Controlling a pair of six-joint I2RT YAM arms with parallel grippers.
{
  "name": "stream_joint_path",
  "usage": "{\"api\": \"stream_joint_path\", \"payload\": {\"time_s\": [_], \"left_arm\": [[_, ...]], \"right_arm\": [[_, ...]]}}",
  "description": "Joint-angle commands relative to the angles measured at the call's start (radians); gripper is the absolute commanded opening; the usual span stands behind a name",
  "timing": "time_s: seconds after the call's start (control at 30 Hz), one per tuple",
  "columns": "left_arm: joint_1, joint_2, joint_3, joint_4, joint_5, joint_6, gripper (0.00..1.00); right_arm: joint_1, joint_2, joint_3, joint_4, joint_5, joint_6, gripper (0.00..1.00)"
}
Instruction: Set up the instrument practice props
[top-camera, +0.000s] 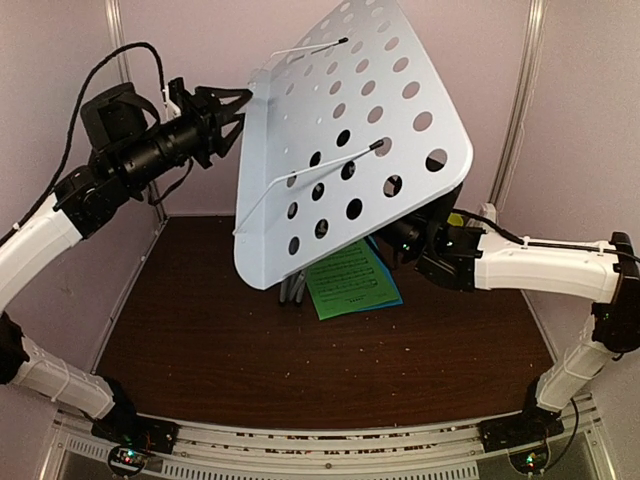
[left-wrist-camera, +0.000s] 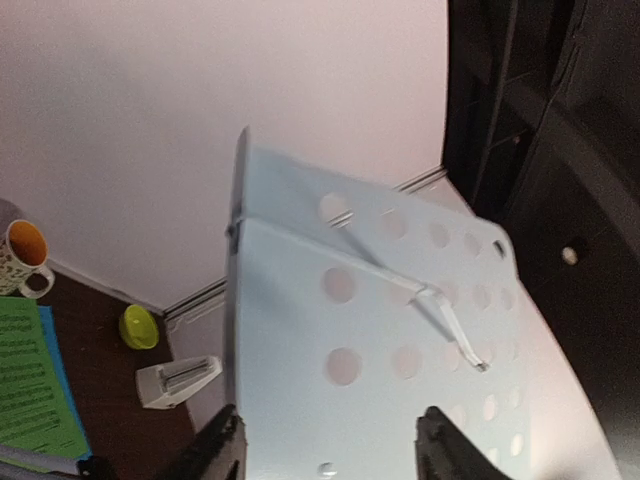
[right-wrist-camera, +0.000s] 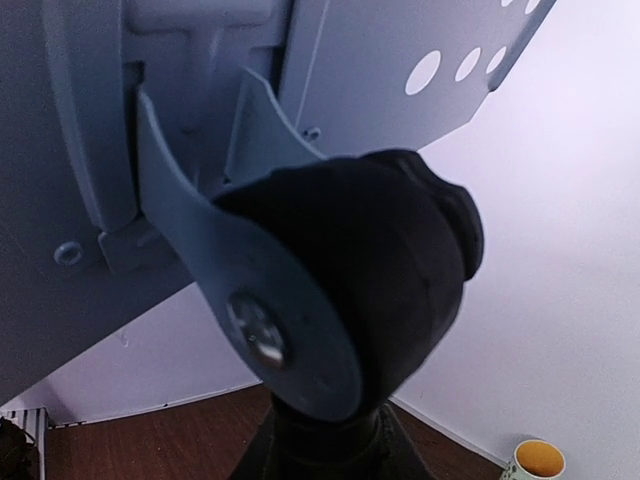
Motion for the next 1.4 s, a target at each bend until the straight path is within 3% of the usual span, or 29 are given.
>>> {"api": "stream_joint_path", "payload": {"time_s": [0.0, 0.17, 0.4, 0.5, 0.67, 0.8, 0.9, 1.03, 1.37], "left_arm": [[0.030, -0.126, -0.017, 0.343, -0.052, -0.016, 0.73], [0.115, -0.186, -0.061, 0.249, -0.006, 0.062, 0.91], [0.268, -0.243, -0.128, -0.008, 0.059, 0.231, 0.94], [0.273, -0.231, -0.135, -0.115, 0.053, 0.374, 0.97], [0.272, -0.233, -0.255, -0.124, 0.082, 0.591, 0.98], [0.270, -0.238, -0.394, -0.061, 0.180, 0.742, 0.98], [0.232, -0.259, -0.560, 0.103, 0.215, 0.839, 0.96], [0.110, -0.237, -0.690, 0.212, 0.130, 0.989, 0.91], [-0.101, -0.011, -0.866, 0.631, -0.085, 1.113, 0.72]], "right_arm": [[0.003, -0.079, 0.041, 0.066, 0.037, 0.018, 0.00], [-0.006, -0.133, 0.069, 0.017, 0.041, 0.030, 0.00], [-0.058, -0.198, 0.170, -0.133, 0.061, 0.115, 0.00], [-0.074, -0.223, 0.202, -0.184, 0.070, 0.149, 0.00], [-0.087, -0.260, 0.260, -0.267, 0.118, 0.185, 0.00], [-0.090, -0.295, 0.335, -0.392, 0.200, 0.191, 0.00], [-0.091, -0.307, 0.400, -0.491, 0.256, 0.194, 0.00], [-0.091, -0.319, 0.437, -0.588, 0.337, 0.212, 0.00], [-0.091, -0.314, 0.470, -0.708, 0.477, 0.322, 0.00]]}}
